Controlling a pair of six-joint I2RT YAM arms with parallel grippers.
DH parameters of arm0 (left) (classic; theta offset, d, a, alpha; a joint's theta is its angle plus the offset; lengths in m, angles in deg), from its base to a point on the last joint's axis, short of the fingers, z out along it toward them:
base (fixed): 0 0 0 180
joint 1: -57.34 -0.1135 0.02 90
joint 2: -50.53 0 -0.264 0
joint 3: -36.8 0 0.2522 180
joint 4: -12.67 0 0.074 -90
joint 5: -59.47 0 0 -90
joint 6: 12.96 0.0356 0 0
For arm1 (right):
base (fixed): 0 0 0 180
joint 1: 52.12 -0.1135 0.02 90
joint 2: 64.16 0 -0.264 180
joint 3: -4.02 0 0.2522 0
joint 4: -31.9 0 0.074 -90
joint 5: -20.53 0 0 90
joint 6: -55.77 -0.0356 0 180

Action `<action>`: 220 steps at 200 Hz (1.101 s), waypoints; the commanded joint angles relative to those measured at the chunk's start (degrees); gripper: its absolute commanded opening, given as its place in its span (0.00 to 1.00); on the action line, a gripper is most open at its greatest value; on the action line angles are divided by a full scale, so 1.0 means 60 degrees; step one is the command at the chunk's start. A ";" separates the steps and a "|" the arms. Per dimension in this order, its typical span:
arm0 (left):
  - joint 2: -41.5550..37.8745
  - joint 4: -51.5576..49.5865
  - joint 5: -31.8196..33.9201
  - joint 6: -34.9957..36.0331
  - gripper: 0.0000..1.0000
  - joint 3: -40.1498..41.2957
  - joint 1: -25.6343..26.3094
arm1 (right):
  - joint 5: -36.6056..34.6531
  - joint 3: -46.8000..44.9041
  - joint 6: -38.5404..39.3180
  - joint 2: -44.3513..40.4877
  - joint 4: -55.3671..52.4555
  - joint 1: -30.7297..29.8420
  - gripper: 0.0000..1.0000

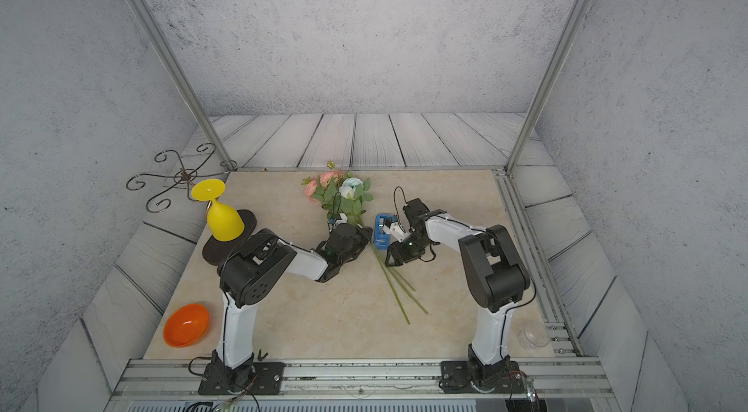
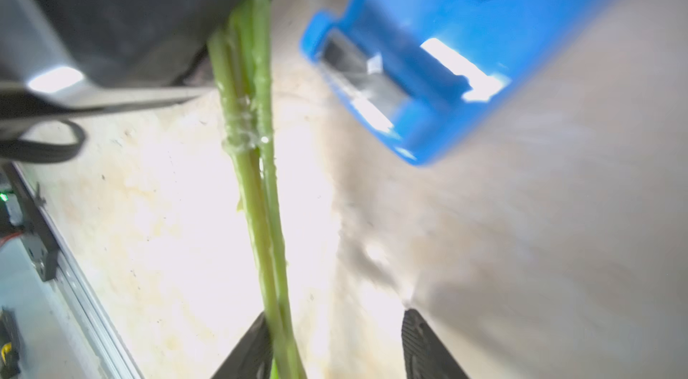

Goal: Wrap bouquets with tape
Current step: Wrap the tape around the bouquet, then adjust the Tape Cutter at the center of the board.

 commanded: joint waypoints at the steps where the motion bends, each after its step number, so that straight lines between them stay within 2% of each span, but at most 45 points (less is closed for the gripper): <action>1: -0.0005 0.0567 0.0160 0.0263 0.00 -0.0001 -0.0062 | -0.0016 0.0482 -0.0675 -0.0834 0.1068 0.0421 0.58; 29: -0.0062 0.0599 0.0287 0.0174 0.00 0.0044 -0.0072 | -0.0109 0.2185 -0.0710 -0.0023 0.0432 0.0570 0.58; 42: -0.0062 0.0575 0.0247 0.0207 0.00 -0.0040 -0.0083 | -0.0688 0.2880 -0.0785 0.0651 0.0376 0.0569 0.58; 69: -0.0140 0.0488 0.0206 0.0174 0.00 -0.0073 -0.0069 | -0.1204 0.4786 -0.1150 0.2371 -0.0671 0.0551 0.51; 88: -0.0252 0.0208 0.0333 0.0188 0.00 -0.0039 -0.0076 | -0.1447 0.5451 -0.1218 0.3106 -0.0919 0.0455 0.49; 106: -0.0183 0.0131 0.0290 0.0145 0.00 -0.0095 -0.0090 | -0.1517 0.5828 -0.1131 0.3587 -0.1001 0.0267 0.50; 132: -0.0191 0.0054 0.0169 0.0214 0.00 -0.0159 -0.0076 | -0.1199 0.6206 -0.1546 0.4076 -0.0903 0.0001 0.56; 165: -0.0310 -0.0088 0.0190 0.0306 0.00 -0.0086 -0.0090 | -0.1321 0.5987 -0.2126 0.3799 -0.0508 0.0004 0.56; 197: -0.0318 -0.0194 0.0138 0.0232 0.00 -0.0115 -0.0112 | -0.2116 0.6018 -0.2513 0.3503 -0.0638 0.0005 0.55; 220: -0.0329 -0.0266 0.0170 0.0236 0.00 -0.0114 -0.0105 | -0.1917 0.6252 -0.2528 0.3523 -0.0610 -0.0075 0.58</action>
